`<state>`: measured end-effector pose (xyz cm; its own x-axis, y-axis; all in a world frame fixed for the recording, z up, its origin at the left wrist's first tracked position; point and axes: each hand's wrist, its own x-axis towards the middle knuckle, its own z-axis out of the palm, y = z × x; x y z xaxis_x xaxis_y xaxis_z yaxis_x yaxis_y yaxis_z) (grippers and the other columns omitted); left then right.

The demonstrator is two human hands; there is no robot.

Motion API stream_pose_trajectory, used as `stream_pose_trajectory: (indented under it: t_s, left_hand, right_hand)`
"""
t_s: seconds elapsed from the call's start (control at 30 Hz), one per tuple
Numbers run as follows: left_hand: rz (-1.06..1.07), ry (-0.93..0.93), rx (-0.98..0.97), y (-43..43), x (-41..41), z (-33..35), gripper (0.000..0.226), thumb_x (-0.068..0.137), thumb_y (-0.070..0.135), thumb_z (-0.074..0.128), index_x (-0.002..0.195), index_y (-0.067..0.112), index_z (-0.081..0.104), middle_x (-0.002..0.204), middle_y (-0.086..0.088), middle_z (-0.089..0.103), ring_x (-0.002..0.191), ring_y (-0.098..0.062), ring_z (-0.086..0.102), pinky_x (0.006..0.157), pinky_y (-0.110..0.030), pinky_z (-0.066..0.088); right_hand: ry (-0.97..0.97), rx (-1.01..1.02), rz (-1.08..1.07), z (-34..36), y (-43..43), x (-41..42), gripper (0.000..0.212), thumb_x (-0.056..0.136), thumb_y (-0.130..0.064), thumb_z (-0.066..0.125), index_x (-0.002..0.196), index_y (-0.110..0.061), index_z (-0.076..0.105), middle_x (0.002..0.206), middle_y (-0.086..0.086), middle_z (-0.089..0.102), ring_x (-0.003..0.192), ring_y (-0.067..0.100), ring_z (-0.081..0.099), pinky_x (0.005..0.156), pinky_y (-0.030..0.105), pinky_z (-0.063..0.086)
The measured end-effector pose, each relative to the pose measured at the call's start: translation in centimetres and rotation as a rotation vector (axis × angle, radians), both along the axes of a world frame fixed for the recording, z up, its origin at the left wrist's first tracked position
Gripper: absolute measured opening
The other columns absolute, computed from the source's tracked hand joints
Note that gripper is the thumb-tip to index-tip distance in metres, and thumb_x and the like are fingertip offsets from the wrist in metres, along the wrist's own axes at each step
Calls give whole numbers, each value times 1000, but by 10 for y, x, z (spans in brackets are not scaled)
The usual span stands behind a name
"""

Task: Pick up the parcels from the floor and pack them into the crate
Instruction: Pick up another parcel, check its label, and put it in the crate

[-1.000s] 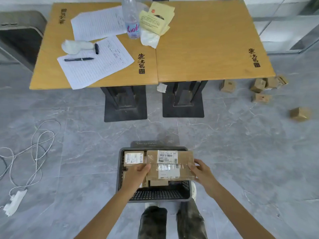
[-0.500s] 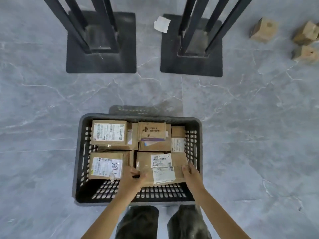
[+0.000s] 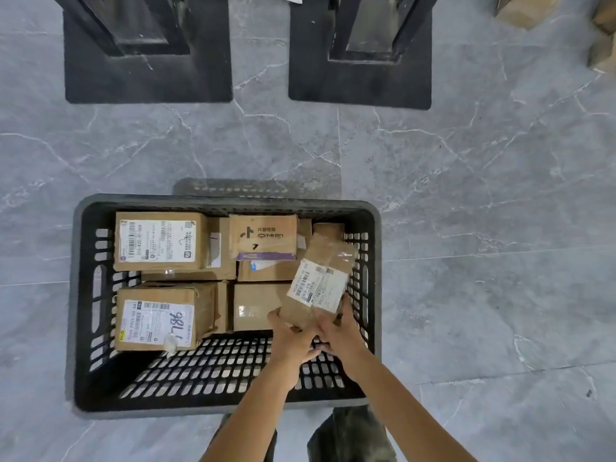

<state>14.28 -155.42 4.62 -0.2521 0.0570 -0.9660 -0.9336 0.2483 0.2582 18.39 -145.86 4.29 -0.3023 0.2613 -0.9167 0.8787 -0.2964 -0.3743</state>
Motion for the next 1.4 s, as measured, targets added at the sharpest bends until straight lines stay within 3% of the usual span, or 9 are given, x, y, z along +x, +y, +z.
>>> stream_pose_trajectory:
  t_s: [0.13, 0.27, 0.4, 0.5, 0.67, 0.9, 0.97, 1.17, 1.4]
  left_hand:
    - [-353, 110, -119, 0, -9, -20, 42, 89, 25, 63, 127, 16, 46, 119, -1, 51, 87, -11, 55, 75, -32, 56]
    - [-476, 74, -5, 10, -27, -35, 37, 96, 12, 49, 132, 19, 48, 129, -6, 56, 114, -21, 54, 97, -36, 47]
    - [-534, 47, -29, 27, -24, -52, 44, 93, 1, 45, 134, 17, 46, 128, -7, 56, 116, -23, 52, 98, -35, 42]
    - [-514, 94, -5, 28, -18, -68, 55, 88, -5, 45, 137, 20, 44, 130, -6, 56, 113, -22, 55, 98, -36, 45]
    - [-518, 298, 51, 43, -26, -65, 84, 81, -14, 46, 147, 33, 24, 143, 5, 40, 130, -13, 40, 110, -34, 36]
    - [-923, 333, -30, 47, -36, -69, 89, 86, -10, 42, 152, 27, -5, 158, 0, 17, 129, -24, 43, 80, -16, 46]
    - [-1074, 344, -55, 42, -39, -64, 89, 86, -9, 42, 151, 23, -10, 160, -1, 6, 134, -25, 38, 90, -23, 42]
    - [-1228, 530, -131, 42, -52, 2, 32, 94, 14, 41, 123, 16, 52, 122, -3, 58, 98, -18, 58, 82, -37, 51]
    - [-991, 737, -197, 46, -111, 173, 13, 97, 19, 42, 97, 19, 55, 100, 6, 62, 84, -11, 58, 71, -29, 49]
  right_hand:
    - [9, 29, -13, -20, 25, -10, 53, 99, -20, 47, 146, -32, 26, 132, -1, 55, 114, 18, 57, 100, 38, 47]
    - [-49, -28, -292, -46, 27, -19, 56, 96, -9, 46, 144, -32, 31, 128, 2, 57, 113, 22, 56, 101, 42, 45]
    - [-151, 11, -404, -46, 19, -24, 47, 97, -5, 39, 143, -15, 37, 131, 9, 54, 110, 28, 56, 74, 21, 47]
    - [-201, -162, -538, -50, 9, -22, 39, 99, -7, 39, 136, 4, 41, 140, 23, 45, 129, 35, 46, 98, 28, 44]
    - [-285, -271, -730, -49, 12, -10, 29, 95, -12, 53, 123, -4, 53, 107, 11, 54, 108, 19, 50, 99, 27, 41]
    - [-348, -277, -496, -47, 27, 3, 32, 96, -22, 52, 126, -10, 50, 131, 12, 50, 124, 23, 46, 104, 31, 38]
    - [-296, -259, -387, -42, 29, 2, 38, 97, -25, 48, 134, -15, 45, 137, 9, 46, 126, 22, 43, 103, 32, 37]
    - [-89, -129, -127, 16, 35, -24, 33, 99, -23, 43, 128, -12, 52, 121, 1, 53, 114, 18, 50, 106, 36, 39]
    - [128, 127, 169, 166, 51, -85, 30, 98, -14, 43, 122, 0, 57, 110, 13, 60, 86, 13, 52, 77, 20, 48]
